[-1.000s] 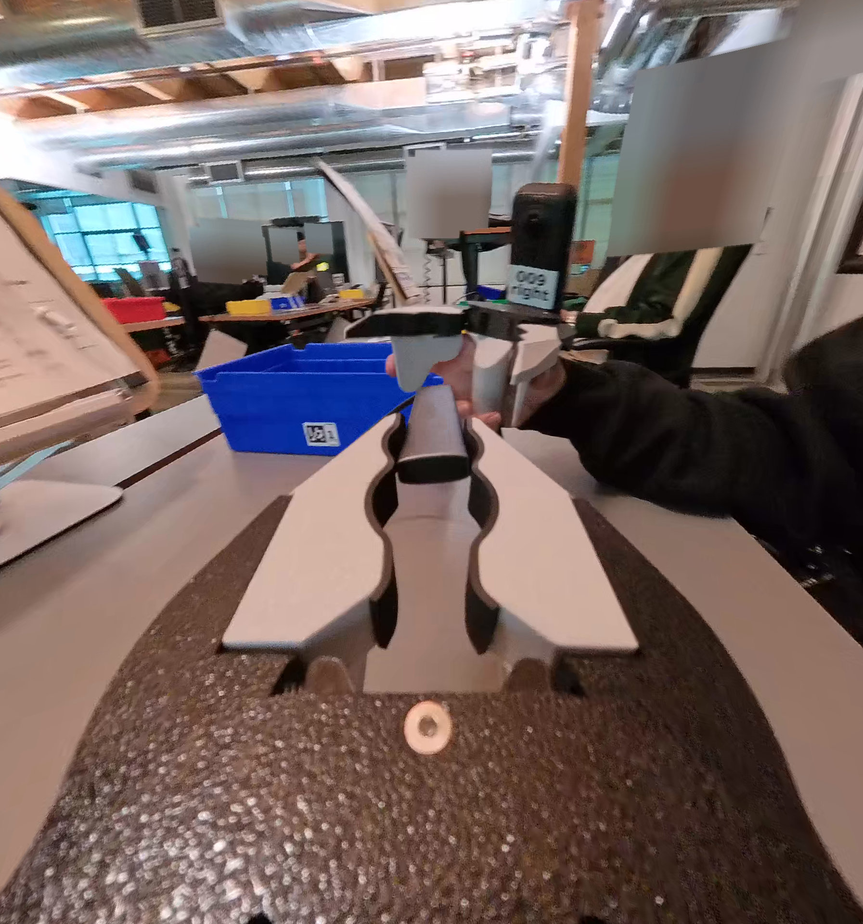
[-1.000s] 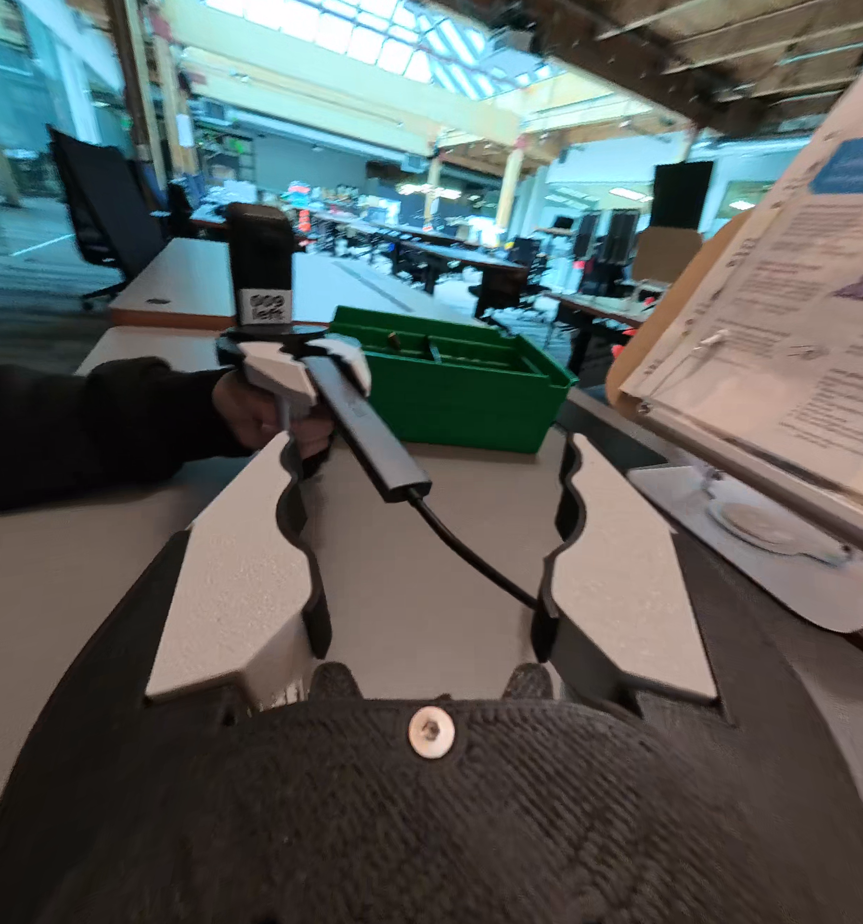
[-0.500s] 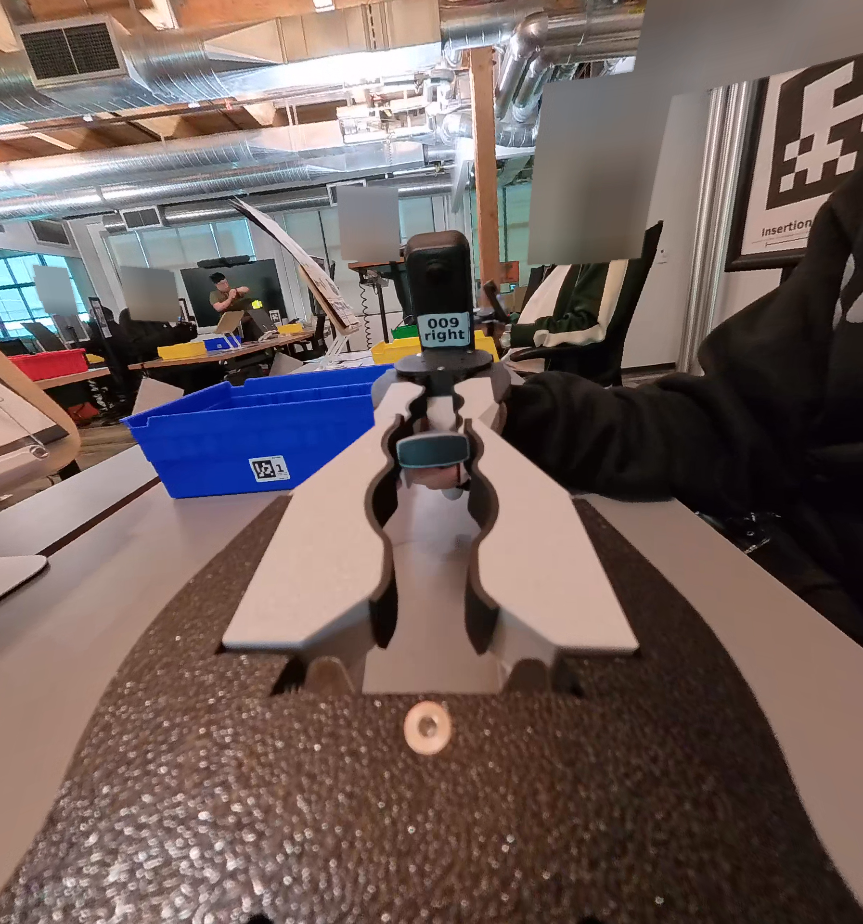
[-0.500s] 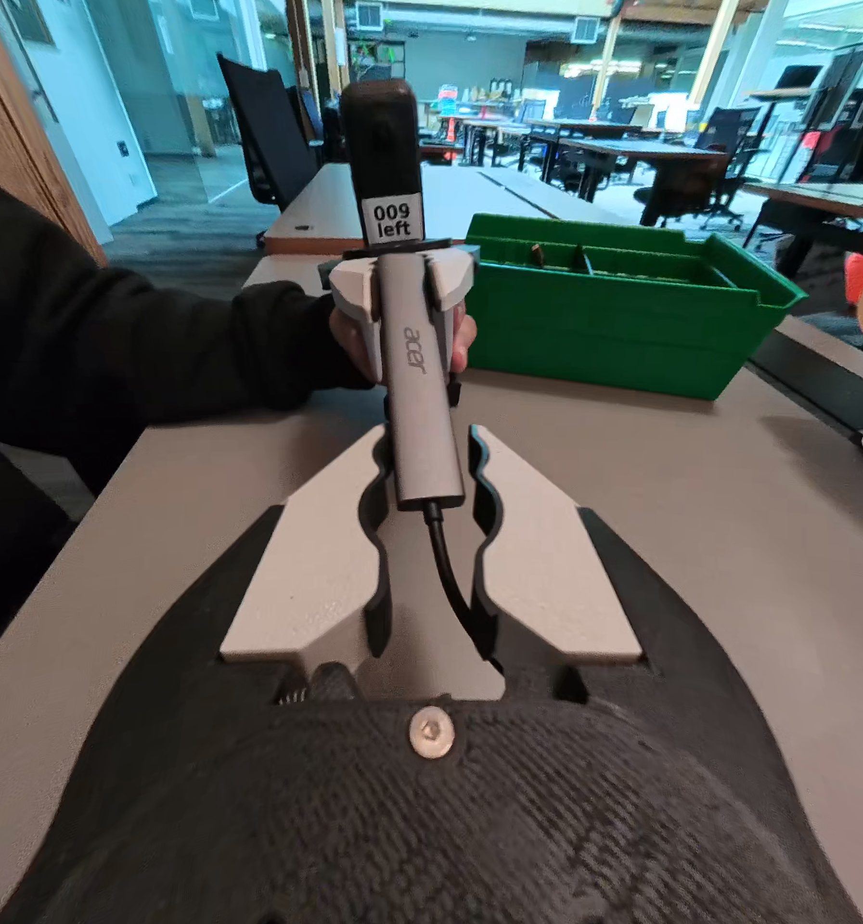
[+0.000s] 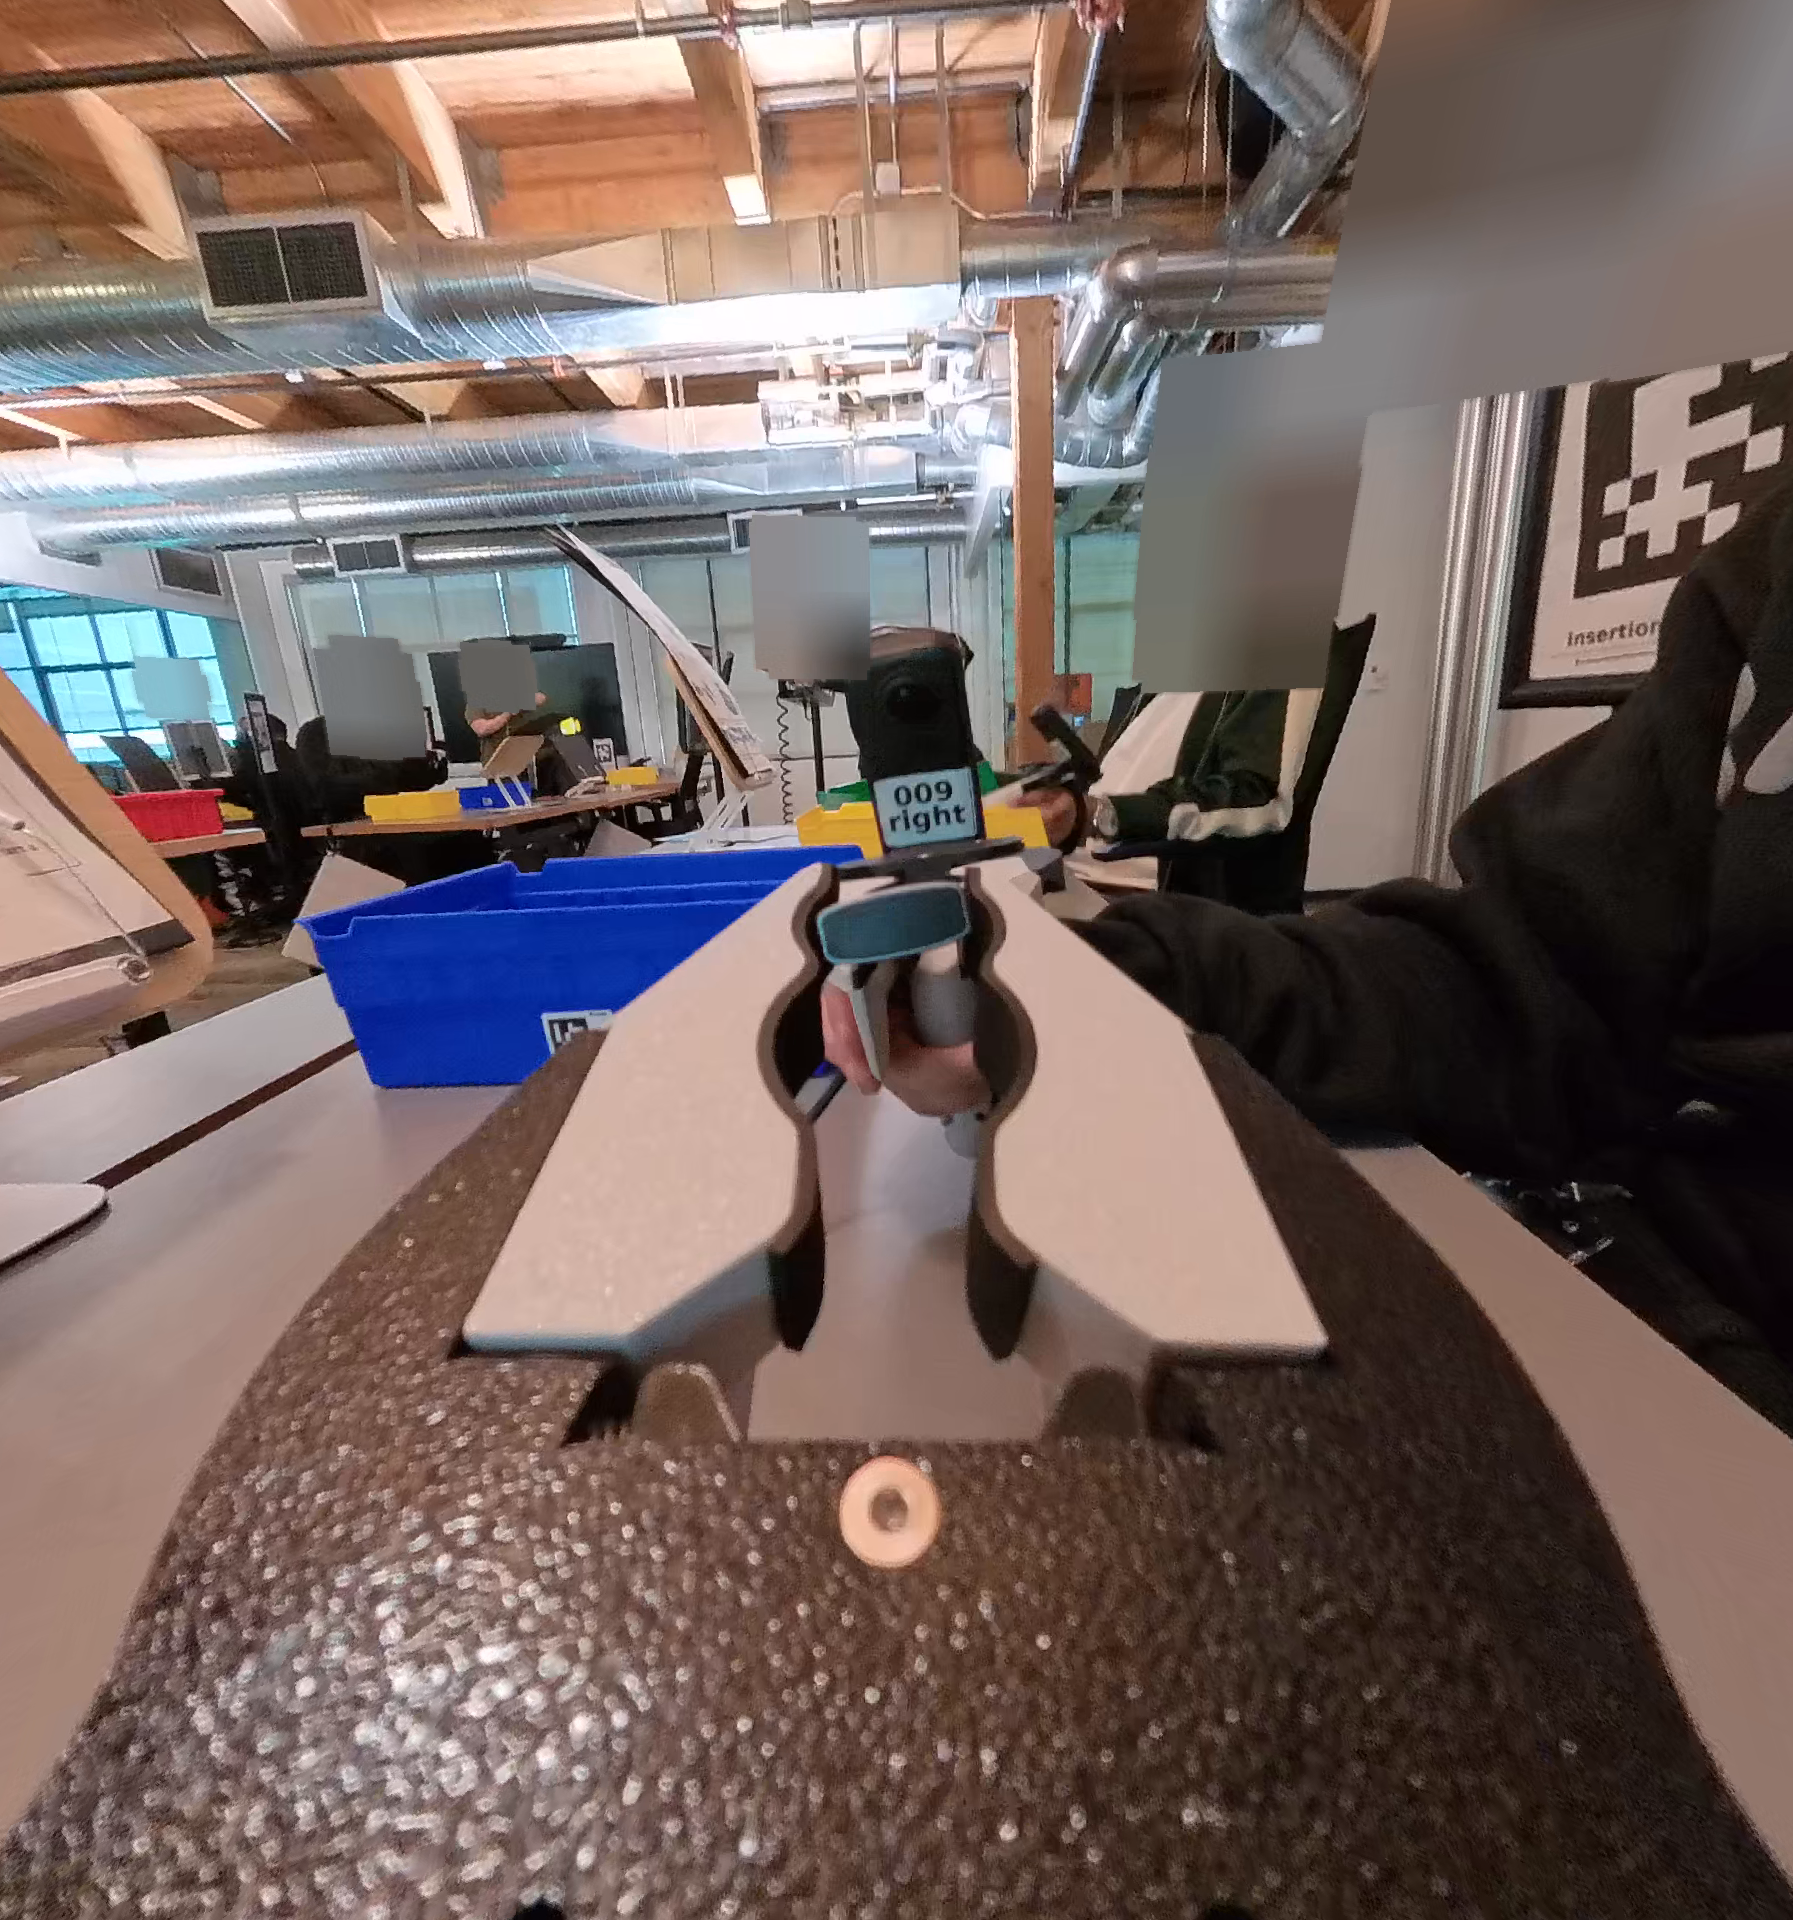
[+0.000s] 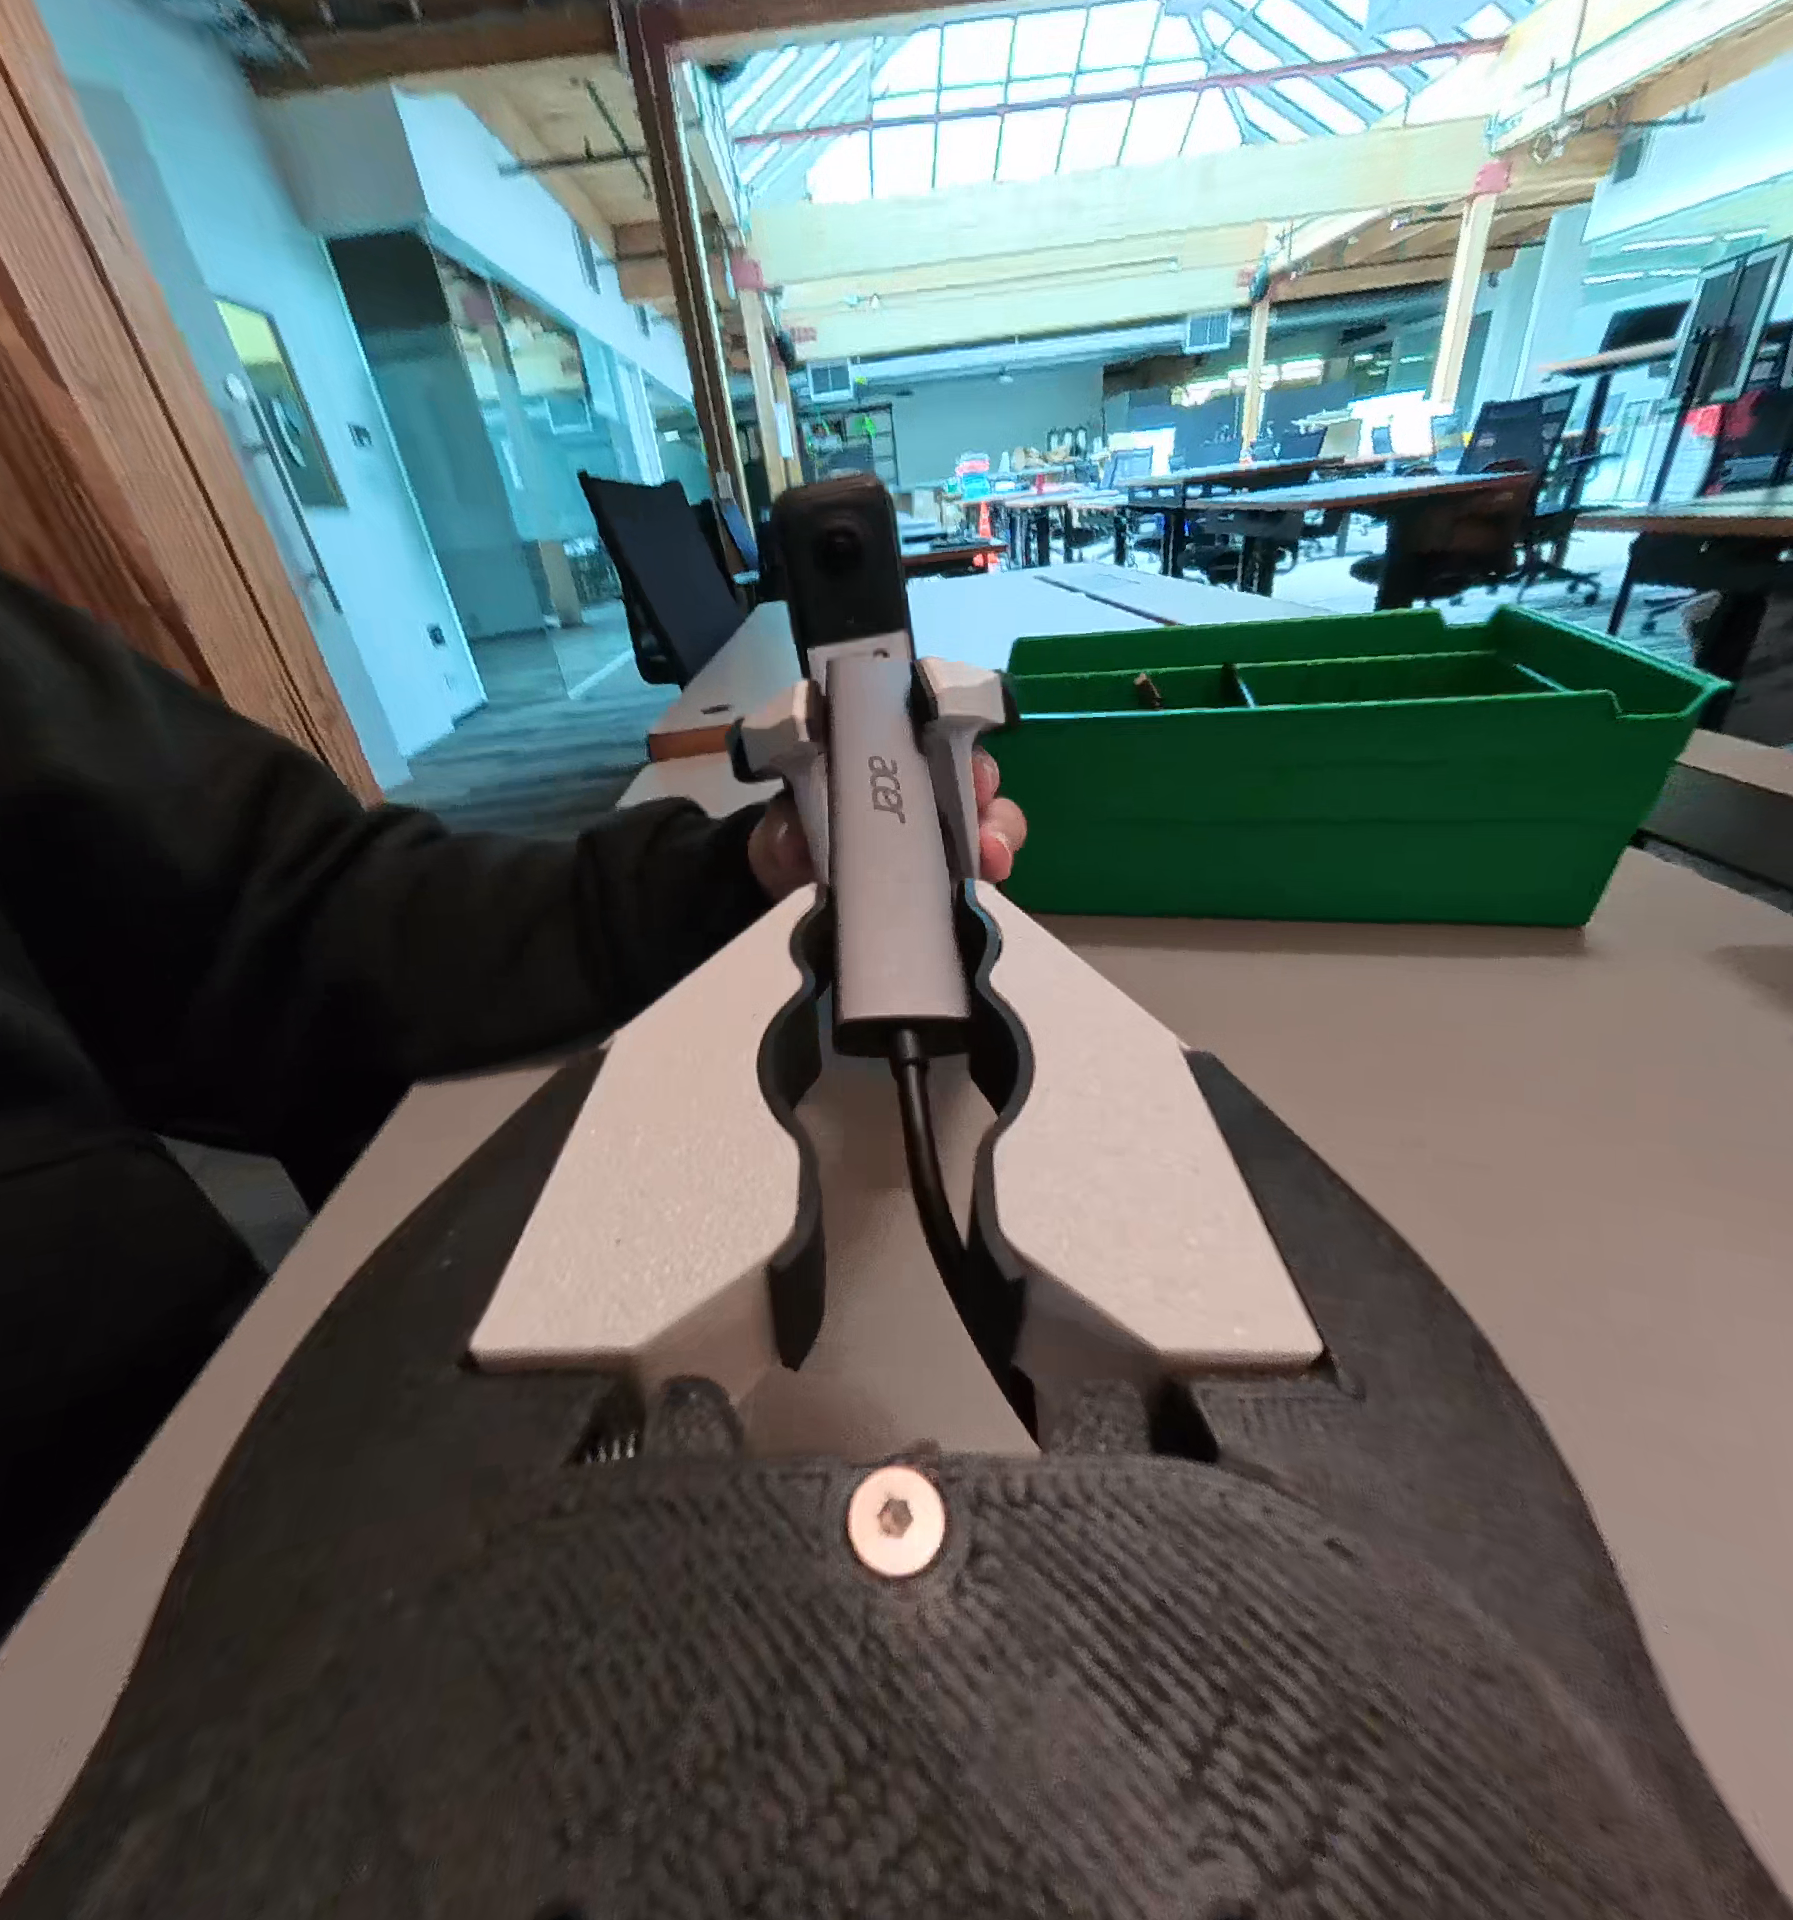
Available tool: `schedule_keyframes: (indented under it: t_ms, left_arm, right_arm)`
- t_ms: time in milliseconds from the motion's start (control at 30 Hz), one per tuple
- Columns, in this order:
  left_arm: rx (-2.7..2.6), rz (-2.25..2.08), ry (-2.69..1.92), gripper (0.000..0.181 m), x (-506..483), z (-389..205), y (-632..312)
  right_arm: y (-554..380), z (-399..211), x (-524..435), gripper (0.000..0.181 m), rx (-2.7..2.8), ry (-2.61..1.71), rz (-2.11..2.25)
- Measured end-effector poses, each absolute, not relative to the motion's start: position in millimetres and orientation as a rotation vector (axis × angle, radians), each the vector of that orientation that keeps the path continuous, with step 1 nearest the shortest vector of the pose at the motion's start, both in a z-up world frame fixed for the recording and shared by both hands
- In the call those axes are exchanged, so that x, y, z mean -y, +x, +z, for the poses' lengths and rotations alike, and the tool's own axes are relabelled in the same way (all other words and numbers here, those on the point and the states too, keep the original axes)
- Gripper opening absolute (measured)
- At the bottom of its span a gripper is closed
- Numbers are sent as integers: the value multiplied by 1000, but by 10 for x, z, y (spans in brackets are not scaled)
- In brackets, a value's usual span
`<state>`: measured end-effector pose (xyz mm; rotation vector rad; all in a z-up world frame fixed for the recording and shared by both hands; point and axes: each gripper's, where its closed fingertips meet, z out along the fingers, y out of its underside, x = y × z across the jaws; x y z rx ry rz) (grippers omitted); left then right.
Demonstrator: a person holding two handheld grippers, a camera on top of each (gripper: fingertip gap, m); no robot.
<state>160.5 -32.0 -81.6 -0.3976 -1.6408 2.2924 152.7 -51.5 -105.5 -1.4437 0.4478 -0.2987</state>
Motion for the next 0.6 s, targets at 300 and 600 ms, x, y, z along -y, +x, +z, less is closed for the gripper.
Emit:
schedule_keyframes:
  t_ms: [300,600]
  left_arm:
    - [1579,2314,-350,21,305,-761,1641]
    - [1892,2368,-115,36,277,-592,1848]
  right_arm:
    - [1553,-957,514,22,-462,-1350,-267]
    - [1661,-925,703,22,-471,-1313,-456]
